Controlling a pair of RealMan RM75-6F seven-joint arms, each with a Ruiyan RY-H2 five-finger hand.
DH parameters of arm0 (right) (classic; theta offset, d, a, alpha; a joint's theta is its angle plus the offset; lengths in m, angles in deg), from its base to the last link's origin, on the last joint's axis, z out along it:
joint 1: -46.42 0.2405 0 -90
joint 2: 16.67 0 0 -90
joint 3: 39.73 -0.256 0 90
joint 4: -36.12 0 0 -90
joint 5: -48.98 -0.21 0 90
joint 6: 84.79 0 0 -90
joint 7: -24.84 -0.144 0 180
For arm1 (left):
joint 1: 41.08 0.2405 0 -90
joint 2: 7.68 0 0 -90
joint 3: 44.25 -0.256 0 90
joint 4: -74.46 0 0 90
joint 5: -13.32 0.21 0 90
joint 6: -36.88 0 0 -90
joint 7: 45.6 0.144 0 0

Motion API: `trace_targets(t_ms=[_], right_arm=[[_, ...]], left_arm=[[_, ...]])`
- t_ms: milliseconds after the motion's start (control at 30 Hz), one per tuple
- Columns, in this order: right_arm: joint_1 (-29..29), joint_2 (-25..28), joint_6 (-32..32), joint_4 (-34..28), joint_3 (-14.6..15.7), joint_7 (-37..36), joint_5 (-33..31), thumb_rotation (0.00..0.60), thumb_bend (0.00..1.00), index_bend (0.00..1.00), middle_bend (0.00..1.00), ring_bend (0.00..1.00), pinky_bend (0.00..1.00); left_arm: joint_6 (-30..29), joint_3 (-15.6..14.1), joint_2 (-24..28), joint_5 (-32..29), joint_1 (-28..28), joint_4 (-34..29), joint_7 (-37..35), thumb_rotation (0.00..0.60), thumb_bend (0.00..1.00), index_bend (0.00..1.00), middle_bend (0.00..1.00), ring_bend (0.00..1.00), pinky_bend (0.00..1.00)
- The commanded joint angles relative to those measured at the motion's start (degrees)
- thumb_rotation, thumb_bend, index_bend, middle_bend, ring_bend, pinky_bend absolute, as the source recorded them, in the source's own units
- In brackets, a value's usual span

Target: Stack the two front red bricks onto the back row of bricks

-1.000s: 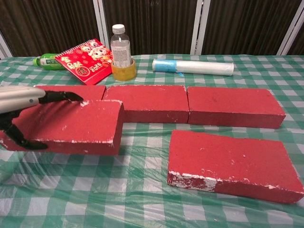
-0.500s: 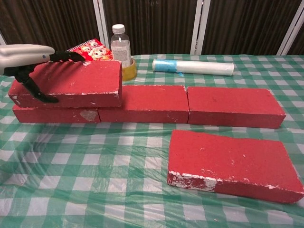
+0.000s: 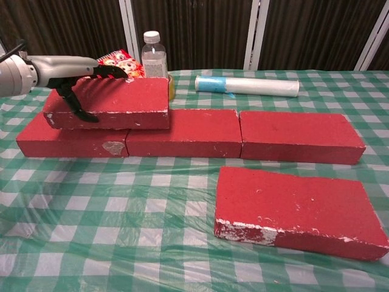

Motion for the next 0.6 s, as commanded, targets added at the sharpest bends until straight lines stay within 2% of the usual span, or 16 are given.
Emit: trace_targets(t_ms=[33, 333, 600], right_arm=[[0.12, 0.08, -0.40, 0.11, 0.08, -0.16, -0.02, 0.600, 0.15, 0.00, 0.00, 0.00, 0.00], [0.07, 0.32, -0.31, 0.11, -0.03, -0.75, -0.16, 0.600, 0.15, 0.00, 0.00, 0.00, 0.00], [0.46, 0.48, -1.19, 0.34, -0.20, -1.23, -0.67, 0.600, 0.15, 0.00, 0.00, 0.00, 0.00]], left_arm=[[0.54, -0.17, -0.96, 0.64, -0.85, 0.75, -0.90, 0.600, 0.29, 0.00, 0.52, 0.45, 0.68], [1.42, -0.02, -2.82, 0.61, -2.85, 2.70, -2.61, 0.600, 0.29, 0.00, 0.52, 0.45, 0.67], [1.19, -1.05, -2.25, -0.77, -3.34, 1.03, -0.14, 0.600, 0.29, 0.00, 0.52, 0.45, 0.66]])
